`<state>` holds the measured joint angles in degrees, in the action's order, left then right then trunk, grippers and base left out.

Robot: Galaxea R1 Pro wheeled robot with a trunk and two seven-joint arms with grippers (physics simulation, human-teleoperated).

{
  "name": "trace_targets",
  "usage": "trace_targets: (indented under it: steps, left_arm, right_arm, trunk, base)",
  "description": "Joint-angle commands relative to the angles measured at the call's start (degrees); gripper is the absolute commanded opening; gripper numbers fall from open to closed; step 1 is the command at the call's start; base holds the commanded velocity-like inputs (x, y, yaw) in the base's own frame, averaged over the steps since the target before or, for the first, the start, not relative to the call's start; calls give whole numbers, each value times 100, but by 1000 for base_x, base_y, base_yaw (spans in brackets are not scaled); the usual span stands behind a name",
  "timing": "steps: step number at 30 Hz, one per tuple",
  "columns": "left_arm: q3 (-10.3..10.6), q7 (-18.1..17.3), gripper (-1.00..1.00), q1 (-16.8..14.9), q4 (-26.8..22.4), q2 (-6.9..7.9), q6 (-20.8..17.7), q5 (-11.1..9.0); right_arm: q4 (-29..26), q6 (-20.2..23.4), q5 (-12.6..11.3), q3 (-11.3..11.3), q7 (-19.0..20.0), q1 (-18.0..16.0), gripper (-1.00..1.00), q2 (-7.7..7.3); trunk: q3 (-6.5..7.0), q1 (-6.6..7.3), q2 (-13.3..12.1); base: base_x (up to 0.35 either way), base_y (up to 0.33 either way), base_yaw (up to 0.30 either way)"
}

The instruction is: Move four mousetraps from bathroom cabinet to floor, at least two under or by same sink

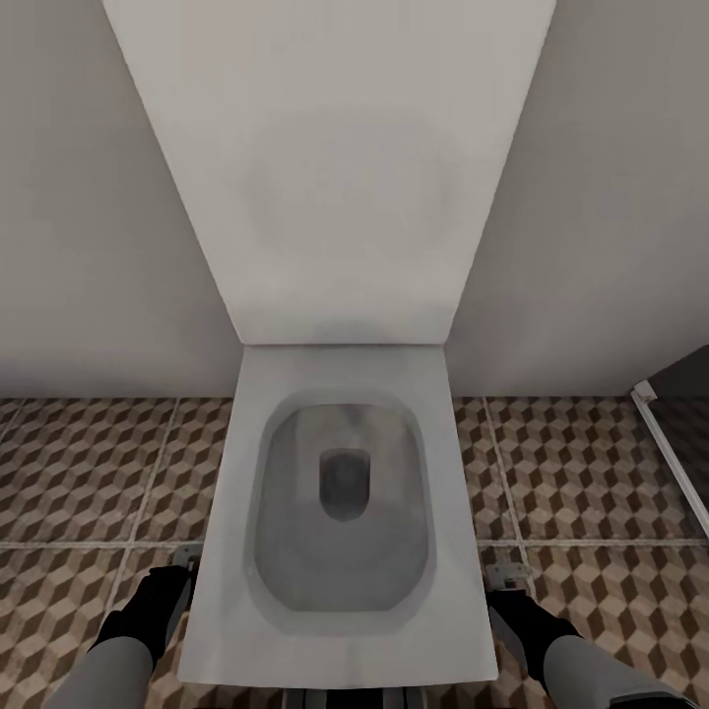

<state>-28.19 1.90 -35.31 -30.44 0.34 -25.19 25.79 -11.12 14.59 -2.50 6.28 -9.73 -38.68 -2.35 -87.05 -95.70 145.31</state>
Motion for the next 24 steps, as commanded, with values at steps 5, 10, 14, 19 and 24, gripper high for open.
trace_targets:
  steps: [5, 10, 14, 19, 24]
  left_arm:
    - [-12, 4, -100, -2, -5, -5, -21, 5]
    - [-11, 4, -100, -2, -4, -8, -21, 5]
    - [-11, 4, -100, -2, -5, -8, -21, 5]
    - [-11, 4, -100, -2, -5, -4, -21, 5]
    - [-11, 4, -100, -2, -5, 0, -21, 5]
  right_arm:
    - [-13, 37, -31, 48, -28, 0, -100, -4]
    - [-13, 35, -32, 49, -27, 0, -100, -3]
    - [-13, 35, -32, 49, -25, -1, -100, -5]
    - [-13, 34, -34, 49, -28, 0, -100, -4]
    - [-13, 29, -32, 49, -27, -1, -100, -3]
  trunk:
    - [-3, 1, 1]
    - [-114, -12, 8]
    - [-136, -15, 9]
    - [-136, -15, 9]
    - [-136, -15, 9]
  base:
    - [0, 0, 0]
    - [0, 0, 0]
    - [0, 0, 0]
    - [0, 0, 0]
    - [0, 0, 0]
